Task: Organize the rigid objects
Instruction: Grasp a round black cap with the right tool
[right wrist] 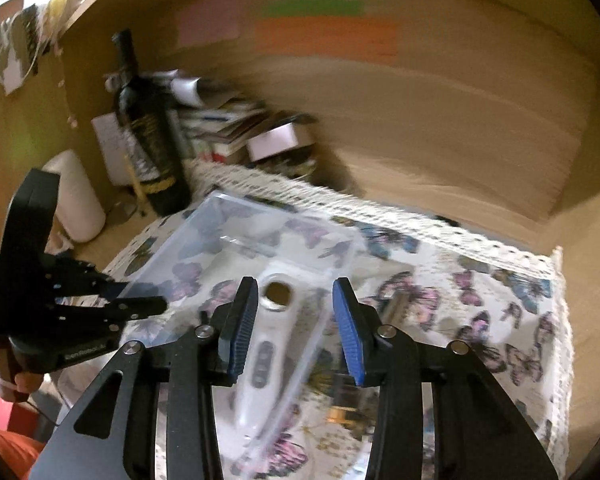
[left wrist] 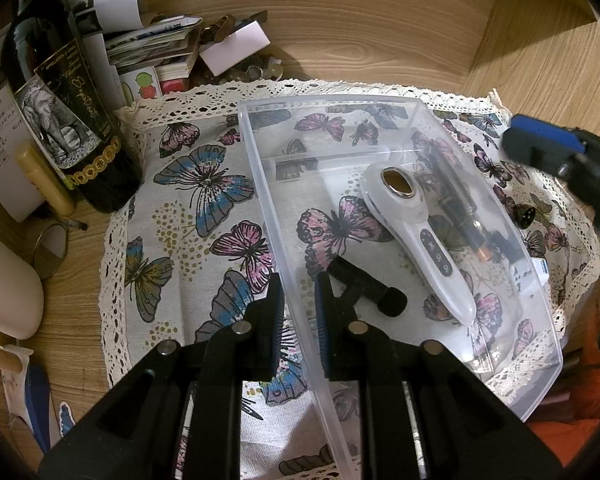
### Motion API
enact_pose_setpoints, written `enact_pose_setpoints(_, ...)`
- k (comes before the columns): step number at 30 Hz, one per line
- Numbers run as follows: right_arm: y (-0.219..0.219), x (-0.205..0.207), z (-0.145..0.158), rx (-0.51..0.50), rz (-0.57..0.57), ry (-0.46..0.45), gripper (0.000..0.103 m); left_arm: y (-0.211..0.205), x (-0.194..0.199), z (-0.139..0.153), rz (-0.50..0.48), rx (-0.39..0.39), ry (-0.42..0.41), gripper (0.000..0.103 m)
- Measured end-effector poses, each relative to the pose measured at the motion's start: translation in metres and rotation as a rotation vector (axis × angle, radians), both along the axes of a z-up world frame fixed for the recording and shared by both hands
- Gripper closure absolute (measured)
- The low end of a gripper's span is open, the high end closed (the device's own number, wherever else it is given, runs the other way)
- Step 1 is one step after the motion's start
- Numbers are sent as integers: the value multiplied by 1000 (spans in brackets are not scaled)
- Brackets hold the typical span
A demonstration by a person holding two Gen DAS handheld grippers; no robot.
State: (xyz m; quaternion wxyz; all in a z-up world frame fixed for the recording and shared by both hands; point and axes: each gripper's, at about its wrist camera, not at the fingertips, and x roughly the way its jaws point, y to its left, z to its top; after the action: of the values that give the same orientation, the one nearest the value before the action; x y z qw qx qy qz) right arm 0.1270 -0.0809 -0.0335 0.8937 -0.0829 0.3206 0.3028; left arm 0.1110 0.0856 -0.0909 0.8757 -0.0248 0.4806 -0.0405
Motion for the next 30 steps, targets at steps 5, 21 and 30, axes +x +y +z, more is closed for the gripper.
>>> enact_pose_setpoints(5, -37, 5, 3, 3, -116, -13, 65, 0, 0, 0, 0, -1, 0, 88)
enact_pose_setpoints(21, -120, 28, -73, -50, -395, 187, 63, 2, 1, 0, -1, -2, -2, 88)
enact_pose_setpoints(30, -122, 31, -101, -64, -399, 256, 63, 1, 1, 0, -1, -2, -2, 88)
